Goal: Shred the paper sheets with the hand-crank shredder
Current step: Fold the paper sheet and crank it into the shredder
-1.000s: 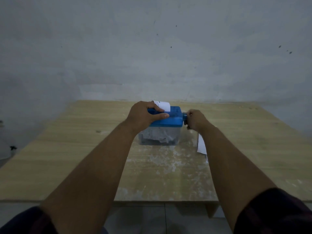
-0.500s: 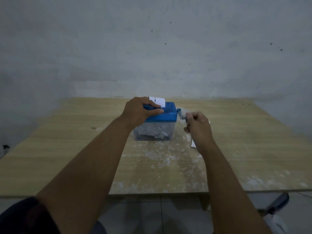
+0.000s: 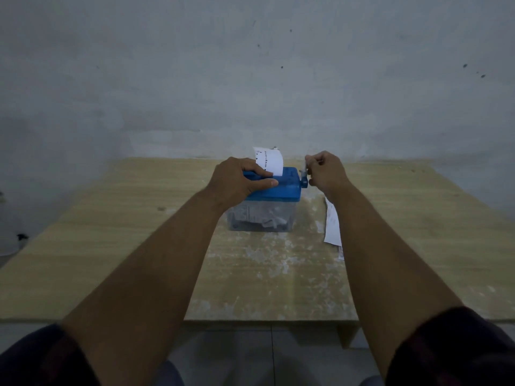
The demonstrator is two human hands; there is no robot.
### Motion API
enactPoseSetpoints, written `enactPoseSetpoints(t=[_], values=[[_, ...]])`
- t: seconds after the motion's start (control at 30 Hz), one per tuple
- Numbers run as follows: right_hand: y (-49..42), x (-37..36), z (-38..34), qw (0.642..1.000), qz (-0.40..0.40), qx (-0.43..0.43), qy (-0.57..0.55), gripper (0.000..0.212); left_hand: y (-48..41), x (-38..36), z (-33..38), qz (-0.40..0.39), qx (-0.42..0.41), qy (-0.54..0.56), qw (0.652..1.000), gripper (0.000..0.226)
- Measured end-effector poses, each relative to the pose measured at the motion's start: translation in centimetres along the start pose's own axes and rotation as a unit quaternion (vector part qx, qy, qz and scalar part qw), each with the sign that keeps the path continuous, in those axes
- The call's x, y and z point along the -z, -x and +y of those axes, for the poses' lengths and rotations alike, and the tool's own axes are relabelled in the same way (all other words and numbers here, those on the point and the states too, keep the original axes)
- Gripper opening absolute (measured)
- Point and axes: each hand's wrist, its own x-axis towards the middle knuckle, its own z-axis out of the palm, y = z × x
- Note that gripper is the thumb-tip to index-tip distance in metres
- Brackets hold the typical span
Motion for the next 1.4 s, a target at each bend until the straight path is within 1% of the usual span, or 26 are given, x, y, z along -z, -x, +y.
enactPoseSetpoints(t=[0.17, 0.23, 0.3, 0.37, 0.5, 0.6, 0.73, 0.83, 0.97, 1.07, 1.17, 1.23, 1.3, 1.4], values=[[3.0, -1.4, 3.8, 0.995, -0.031, -0.094, -0.021, 0.021, 0.1, -0.2, 0.0, 0.000, 0.007, 0.008, 1.000, 0.026], [5.1, -1.6, 4.8, 0.994, -0.019, -0.106, -0.013, 0.024, 0.1, -0.2, 0.1, 0.001, 0.010, 0.011, 1.000, 0.024], [7.0, -1.9, 5.5, 0.996, 0.009, -0.091, -0.006, 0.027, 0.2, -0.2, 0.1, 0.003, 0.010, 0.012, 1.000, 0.024], [8.9, -1.7, 5.6, 0.996, 0.032, -0.082, -0.023, 0.026, 0.2, -0.2, 0.1, 0.002, 0.012, 0.015, 1.000, 0.025], [11.0, -0.1, 3.3, 0.991, 0.058, -0.068, -0.096, 0.023, 0.1, -0.2, 0.3, 0.001, 0.011, 0.007, 1.000, 0.034], [10.2, 1.3, 0.8, 0.987, 0.057, -0.026, -0.150, 0.016, 0.0, -0.1, 0.4, 0.003, 0.006, 0.007, 1.000, 0.039], [7.2, 1.7, -0.8, 0.991, 0.065, 0.029, -0.110, 0.020, -0.3, 0.1, 0.0, -0.004, 0.005, -0.003, 1.000, 0.045], [4.6, 1.4, -1.3, 0.993, 0.072, 0.039, -0.082, 0.021, -0.3, -0.1, 0.1, 0.000, 0.007, -0.018, 1.000, 0.043], [2.5, 1.7, -2.1, 0.995, 0.034, 0.050, -0.077, 0.023, -0.4, -0.1, 0.2, -0.001, 0.006, -0.022, 1.000, 0.038], [1.6, 1.7, -2.3, 0.994, 0.009, 0.065, -0.084, 0.020, -0.3, -0.1, 0.1, 0.004, 0.011, -0.022, 1.000, 0.033], [0.7, 1.0, -2.2, 0.997, 0.022, 0.046, -0.064, 0.025, -0.2, 0.0, 0.3, 0.001, 0.016, -0.023, 1.000, 0.031], [-0.2, 0.6, -2.3, 0.998, 0.025, 0.011, -0.053, 0.030, -0.1, 0.1, 0.4, -0.003, 0.014, -0.025, 1.000, 0.031], [-0.8, 0.5, -2.2, 0.998, 0.008, -0.032, -0.052, 0.031, 0.1, 0.2, 0.6, -0.004, 0.014, -0.028, 0.999, 0.029], [-0.8, 0.3, -1.2, 0.997, -0.015, -0.070, -0.042, 0.029, 0.1, 0.4, 0.7, -0.008, 0.011, -0.026, 1.000, 0.025]])
